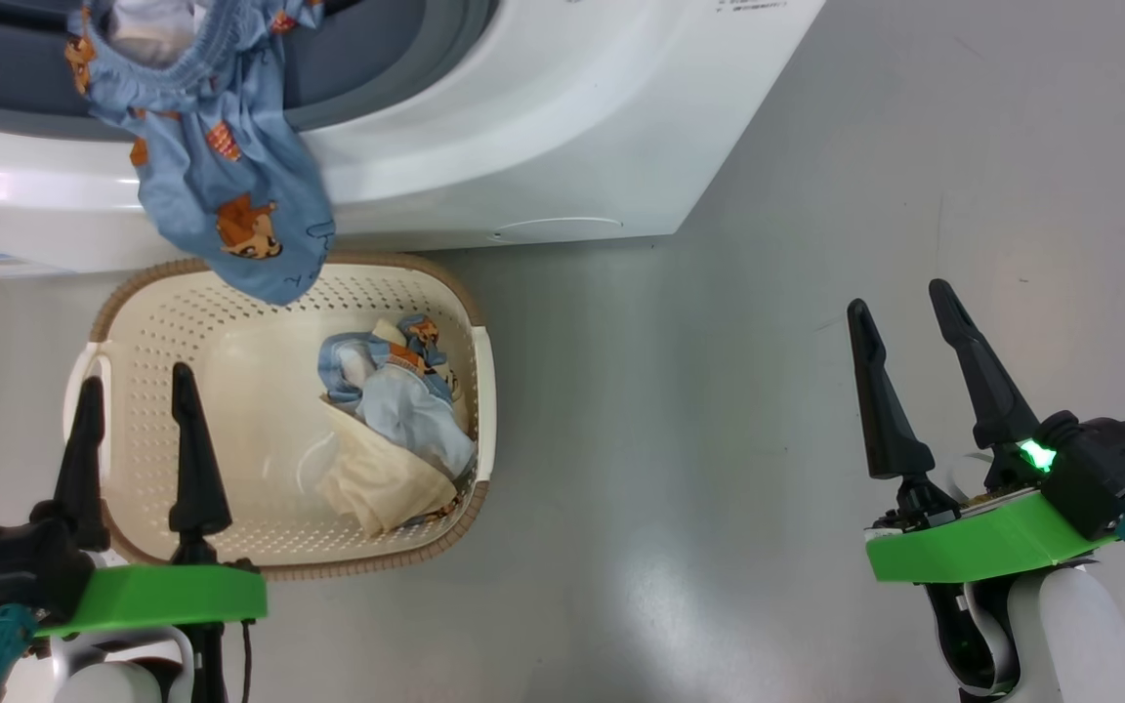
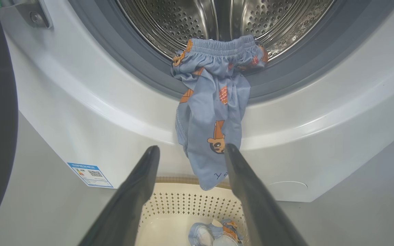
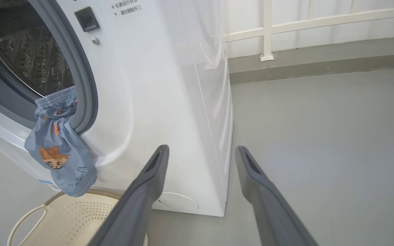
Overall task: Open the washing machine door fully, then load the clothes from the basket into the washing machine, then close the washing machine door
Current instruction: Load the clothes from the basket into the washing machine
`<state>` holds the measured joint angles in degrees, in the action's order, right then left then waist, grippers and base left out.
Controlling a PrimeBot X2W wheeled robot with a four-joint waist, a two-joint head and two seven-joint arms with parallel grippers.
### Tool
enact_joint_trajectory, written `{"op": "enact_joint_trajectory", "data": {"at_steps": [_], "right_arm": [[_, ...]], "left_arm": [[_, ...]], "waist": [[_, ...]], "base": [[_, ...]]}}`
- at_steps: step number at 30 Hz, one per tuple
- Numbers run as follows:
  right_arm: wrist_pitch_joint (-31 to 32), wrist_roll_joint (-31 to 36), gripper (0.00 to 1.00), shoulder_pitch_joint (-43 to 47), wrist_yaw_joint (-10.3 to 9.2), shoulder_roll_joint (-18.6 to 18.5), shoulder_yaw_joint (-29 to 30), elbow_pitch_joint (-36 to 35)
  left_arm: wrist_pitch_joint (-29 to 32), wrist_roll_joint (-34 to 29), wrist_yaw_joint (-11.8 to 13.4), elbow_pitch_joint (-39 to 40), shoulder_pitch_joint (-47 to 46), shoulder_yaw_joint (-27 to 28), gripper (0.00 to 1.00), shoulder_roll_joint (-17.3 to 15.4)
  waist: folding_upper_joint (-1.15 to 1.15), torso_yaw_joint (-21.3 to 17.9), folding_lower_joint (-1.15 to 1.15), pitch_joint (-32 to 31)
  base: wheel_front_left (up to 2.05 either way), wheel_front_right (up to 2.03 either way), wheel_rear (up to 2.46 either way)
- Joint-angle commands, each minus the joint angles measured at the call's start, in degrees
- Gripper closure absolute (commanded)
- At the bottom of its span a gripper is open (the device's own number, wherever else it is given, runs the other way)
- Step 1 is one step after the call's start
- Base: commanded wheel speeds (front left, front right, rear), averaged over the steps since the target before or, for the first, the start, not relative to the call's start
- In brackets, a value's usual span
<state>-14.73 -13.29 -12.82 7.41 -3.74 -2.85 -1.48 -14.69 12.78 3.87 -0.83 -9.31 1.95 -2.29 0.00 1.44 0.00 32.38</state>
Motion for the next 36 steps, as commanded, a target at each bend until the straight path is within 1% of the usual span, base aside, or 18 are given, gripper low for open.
{"op": "enact_joint_trajectory", "data": {"at_steps": [1, 8, 13, 15, 24, 29, 31, 36], "right_arm": [[-0.3, -0.1, 0.0, 1.6, 0.08, 0.1, -1.2, -1.2], [-0.3, -0.3, 0.0, 1.6, 0.08, 0.0, -1.5, -0.9], [-0.3, -0.4, 0.0, 1.3, 0.08, 0.0, -1.9, -0.7], [-0.3, -0.4, 0.0, 1.2, 0.08, -0.1, -2.1, -0.5], [-0.3, -0.6, 0.0, 0.5, 0.08, -0.1, -3.0, -0.1], [-0.3, -0.8, 0.0, 0.3, 0.08, 0.0, -2.8, -0.3], [-0.3, -0.8, 0.0, 0.3, 0.08, 0.0, -2.6, -0.3], [-0.3, -0.7, 0.0, 0.2, 0.08, 0.1, -2.0, -0.6]], "left_arm": [[-0.3, 0.6, 0.6, 1.6, 0.8, 1.6, 0.0, -0.6], [-0.3, 2.1, 0.9, -0.1, -0.8, 0.9, 0.0, -0.6], [-0.3, 3.2, -0.2, -3.3, -4.0, 1.0, 0.0, -0.6], [-0.3, 3.4, -0.7, -5.0, -5.9, 1.3, 0.0, -0.7], [0.2, 4.5, -2.3, -15.4, -15.7, 2.0, 0.0, -3.3], [1.5, 5.7, -4.7, -20.5, -19.6, 1.3, 0.0, -4.7], [1.5, 6.1, -5.1, -21.3, -20.4, 1.3, 0.0, -4.8], [1.3, 8.0, -7.9, -25.4, -24.3, 0.8, 0.0, -5.3]], "waist": [[0.0, 0.0, 0.0, 0.0], [0.0, -0.1, 0.0, -0.1], [0.0, -0.5, 0.0, 0.1], [0.0, -0.6, 0.0, 0.2], [0.0, -2.2, 0.0, 1.0], [0.0, -3.1, 0.0, 2.1], [0.0, -3.2, 0.0, 2.3], [0.0, -3.4, 0.0, 3.6]], "base": [[0.0, 0.0, 0.0], [0.0, 0.0, 0.0], [0.0, 0.0, 0.0], [0.0, 0.0, 0.0], [0.0, 0.0, 0.0], [0.0, 0.0, 0.0], [0.0, 0.0, 0.0], [0.0, 0.0, 0.0]]}}
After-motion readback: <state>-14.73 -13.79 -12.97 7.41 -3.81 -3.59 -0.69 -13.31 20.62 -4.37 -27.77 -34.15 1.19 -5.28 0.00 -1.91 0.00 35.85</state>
